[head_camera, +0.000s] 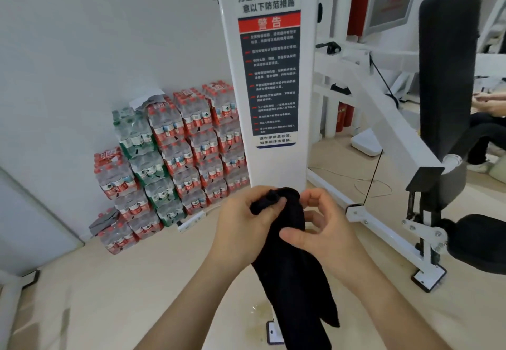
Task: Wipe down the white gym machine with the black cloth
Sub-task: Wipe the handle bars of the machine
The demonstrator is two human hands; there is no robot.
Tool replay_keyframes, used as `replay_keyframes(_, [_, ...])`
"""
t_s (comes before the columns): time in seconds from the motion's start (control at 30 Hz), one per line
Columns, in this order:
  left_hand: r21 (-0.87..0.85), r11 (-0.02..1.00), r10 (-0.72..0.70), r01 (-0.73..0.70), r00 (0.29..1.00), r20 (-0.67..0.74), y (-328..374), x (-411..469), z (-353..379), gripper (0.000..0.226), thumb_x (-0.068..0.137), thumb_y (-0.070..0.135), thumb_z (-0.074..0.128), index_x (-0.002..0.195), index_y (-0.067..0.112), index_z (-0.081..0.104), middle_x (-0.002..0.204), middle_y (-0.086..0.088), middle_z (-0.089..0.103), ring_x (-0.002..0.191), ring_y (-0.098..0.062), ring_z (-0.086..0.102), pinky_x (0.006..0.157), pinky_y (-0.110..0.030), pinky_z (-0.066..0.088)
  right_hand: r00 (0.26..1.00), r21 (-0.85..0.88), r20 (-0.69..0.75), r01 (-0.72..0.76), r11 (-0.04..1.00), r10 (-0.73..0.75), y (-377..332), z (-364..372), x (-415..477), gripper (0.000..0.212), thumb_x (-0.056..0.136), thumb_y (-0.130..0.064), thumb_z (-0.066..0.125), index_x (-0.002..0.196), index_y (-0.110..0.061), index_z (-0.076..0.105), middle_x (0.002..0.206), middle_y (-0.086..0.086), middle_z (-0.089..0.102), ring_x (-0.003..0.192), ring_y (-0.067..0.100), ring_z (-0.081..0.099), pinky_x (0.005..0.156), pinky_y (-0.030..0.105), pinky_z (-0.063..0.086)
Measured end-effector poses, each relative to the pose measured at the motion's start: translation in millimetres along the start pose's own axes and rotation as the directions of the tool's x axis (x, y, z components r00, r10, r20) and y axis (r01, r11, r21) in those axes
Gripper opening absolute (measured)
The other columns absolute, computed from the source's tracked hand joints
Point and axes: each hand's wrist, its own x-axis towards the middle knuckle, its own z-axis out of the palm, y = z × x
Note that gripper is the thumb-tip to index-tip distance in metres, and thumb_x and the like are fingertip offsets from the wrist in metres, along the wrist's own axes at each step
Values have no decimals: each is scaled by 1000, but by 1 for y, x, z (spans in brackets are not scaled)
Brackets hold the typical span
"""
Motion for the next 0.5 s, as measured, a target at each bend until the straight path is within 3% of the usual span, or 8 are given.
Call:
replay_keyframes(0.07, [-220,974,-64,60,998,-9,12,-2,-4,9,93,17,64,94,18,73,89,2,74,88,-16,70,80,-31,57,984,-108,130,-110,988,124,16,5,-8,58,75,-7,84,121,-27,56,108,-14,69,98,7,68,78,23,56])
replay_keyframes(0.13, [-377,921,-120,99,992,-31,16,-1,-10,13,95,18,60,100,13,70,97,-6,74,95,-24,70,85,-38,57,949,-210,211,-189,959,233,25,4,-14,37,82,-6,77,114,-22,65,102,-10,75,97,10,71,77,18,54])
replay_keyframes(0.23, [-511,854,-223,98,956,-191,8,9,-28,15,99,20,55,103,12,67,100,-5,73,99,-24,68,89,-39,55,931,-296,180,-257,920,318,16,-18,-15,16,89,-6,69,98,-17,74,88,-2,77,80,17,74,65,22,54])
replay_keyframes(0.3, [-628,770,-345,112,901,-264,-1,19,-39,15,100,20,53,105,13,65,107,-3,70,103,-21,66,92,-38,53,967,-385,86,-191,903,241,-3,-42,-7,13,89,-9,69,92,-19,76,80,4,74,65,15,68,58,26,51])
replay_keyframes(0.37, [-714,694,-441,96,840,-316,-7,35,-48,10,101,19,52,104,16,62,113,-2,67,105,-18,64,94,-38,53,996,-421,-6,-80,904,85,-25,-59,8,18,88,-8,71,88,-25,76,74,0,72,65,11,66,60,25,49])
replay_keyframes(0.43, [-696,717,-431,50,816,-386,-7,58,-51,5,100,18,55,100,21,59,115,-2,65,107,-19,64,94,-36,53,982,-280,-154,61,958,-108,-48,-61,28,24,87,-4,70,93,-27,75,84,-6,74,81,11,70,69,20,52])
replay_keyframes(0.5, [-605,796,-367,10,802,-470,0,82,-50,10,97,17,59,97,26,55,119,-6,62,104,-21,64,85,-32,56,904,-99,-349,225,969,-245,-64,-50,54,27,87,0,67,94,-26,69,94,-5,73,91,12,69,75,23,55])
